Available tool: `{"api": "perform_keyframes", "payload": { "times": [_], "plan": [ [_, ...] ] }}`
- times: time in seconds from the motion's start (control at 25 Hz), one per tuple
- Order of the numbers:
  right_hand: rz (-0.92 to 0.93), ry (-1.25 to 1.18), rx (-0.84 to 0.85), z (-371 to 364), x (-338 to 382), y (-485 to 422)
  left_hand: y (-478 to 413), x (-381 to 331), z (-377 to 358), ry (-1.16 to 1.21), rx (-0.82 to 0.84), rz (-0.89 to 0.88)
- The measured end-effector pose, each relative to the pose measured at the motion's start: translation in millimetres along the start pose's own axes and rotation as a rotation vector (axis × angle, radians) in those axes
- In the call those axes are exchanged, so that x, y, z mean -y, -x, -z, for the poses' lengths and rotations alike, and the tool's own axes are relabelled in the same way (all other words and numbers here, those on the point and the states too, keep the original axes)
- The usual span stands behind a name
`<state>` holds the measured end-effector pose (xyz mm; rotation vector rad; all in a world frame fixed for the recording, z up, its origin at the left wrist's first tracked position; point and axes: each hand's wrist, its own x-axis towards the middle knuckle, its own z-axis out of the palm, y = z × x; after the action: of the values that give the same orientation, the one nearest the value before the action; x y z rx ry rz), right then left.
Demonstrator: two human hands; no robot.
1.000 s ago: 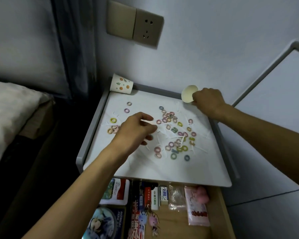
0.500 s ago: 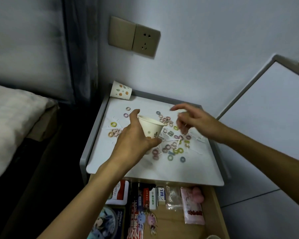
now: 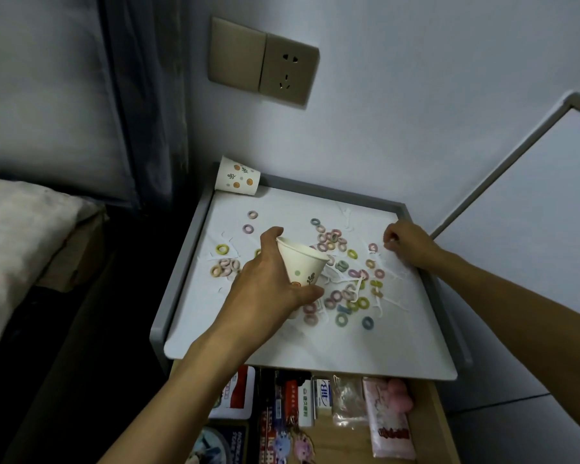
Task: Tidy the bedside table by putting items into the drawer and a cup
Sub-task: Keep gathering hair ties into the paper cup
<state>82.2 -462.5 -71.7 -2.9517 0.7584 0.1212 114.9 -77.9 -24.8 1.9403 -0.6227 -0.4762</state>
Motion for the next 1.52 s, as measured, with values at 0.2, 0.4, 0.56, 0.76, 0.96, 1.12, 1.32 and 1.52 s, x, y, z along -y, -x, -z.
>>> {"api": "perform_keyframes", "payload": {
  "times": [0.2,0.4,0.56,0.76,0.96,1.12,1.32,1.52],
  "plan": [
    [-0.053,-0.007,-0.014,5.5,-4.4,15.1,-5.0,-1.9,0.1,0.002,-0.002,-0.01],
    [0.15,0.092,0.122,29.3,-13.2,47.8,-5.9,-5.9,-3.8,0.018,0.01,-0.019],
    [0.181,0.157,0.169,19.6,-21.1,62.5,-3.2,-7.4,-2.9,0.007,0.007,-0.025],
    [0.196,0.186,0.088,10.8,-19.8,63.1,-1.6,-6.7,-3.3,0.004,0.015,-0.03],
    [0.173,0.222,0.117,4.1,-12.1,70.1,-3.0,-7.5,-1.3,0.005,0.01,-0.026],
    [0.1,0.141,0.114,3.0,-7.4,73.4,-1.4,-7.7,-0.1,0.007,0.013,-0.03],
    [-0.166,-0.175,0.037,2.4,7.5,79.8,1.0,-7.7,2.0,0.01,0.015,-0.036],
    [-0.26,-0.179,0.022,-1.0,22.5,79.1,2.6,-8.3,1.8,-0.009,0.017,-0.042]
  ]
}}
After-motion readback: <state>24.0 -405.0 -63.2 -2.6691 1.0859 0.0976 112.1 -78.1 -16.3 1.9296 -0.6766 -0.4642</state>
